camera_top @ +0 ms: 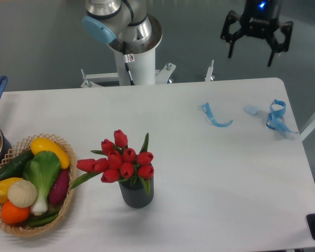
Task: Pick up the flowers from the vase
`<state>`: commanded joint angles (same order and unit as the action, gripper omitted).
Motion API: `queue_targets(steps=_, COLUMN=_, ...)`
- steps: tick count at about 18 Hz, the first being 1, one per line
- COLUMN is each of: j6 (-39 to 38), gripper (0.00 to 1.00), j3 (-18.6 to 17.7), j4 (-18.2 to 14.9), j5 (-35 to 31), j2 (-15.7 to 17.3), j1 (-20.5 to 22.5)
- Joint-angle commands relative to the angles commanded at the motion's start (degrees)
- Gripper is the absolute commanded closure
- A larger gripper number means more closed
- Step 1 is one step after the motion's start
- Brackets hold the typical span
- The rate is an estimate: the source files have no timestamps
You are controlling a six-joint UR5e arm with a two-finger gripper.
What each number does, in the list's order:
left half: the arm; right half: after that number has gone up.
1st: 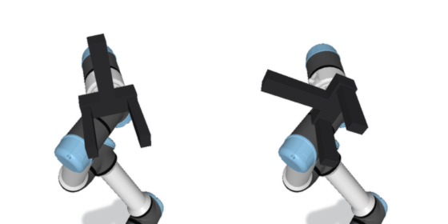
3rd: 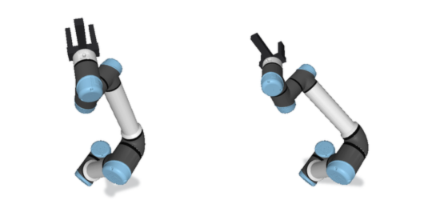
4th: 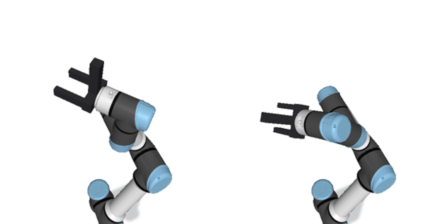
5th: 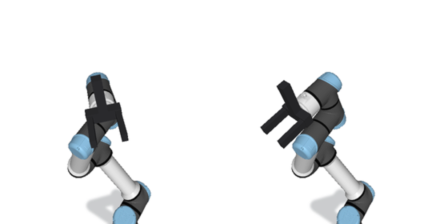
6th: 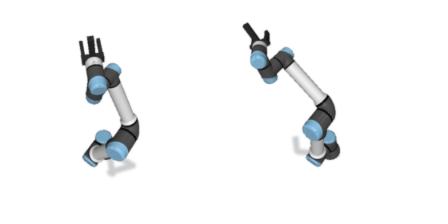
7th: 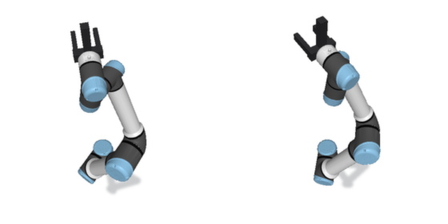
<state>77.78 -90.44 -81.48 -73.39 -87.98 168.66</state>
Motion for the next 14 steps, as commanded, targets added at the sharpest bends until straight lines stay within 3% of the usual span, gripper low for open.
queue_targets(steps=5, j6=-0.35, gripper=0.0, j3=-1.58, j4=7.11, j5=0.52, j2=0.0, j1=-0.09)
queue_targets(steps=8, j6=-0.44, gripper=0.0, j3=-3.42, j4=7.73, j5=3.24, j2=-0.09, j1=-0.09)
queue_targets(steps=12, j6=-0.7, gripper=0.0, j3=-7.55, j4=11.94, j5=6.94, j2=0.53, j1=0.0)
queue_targets(steps=14, j6=-2.19, gripper=0.0, j3=-8.26, j4=12.31, j5=6.94, j2=0.7, j1=0.0)
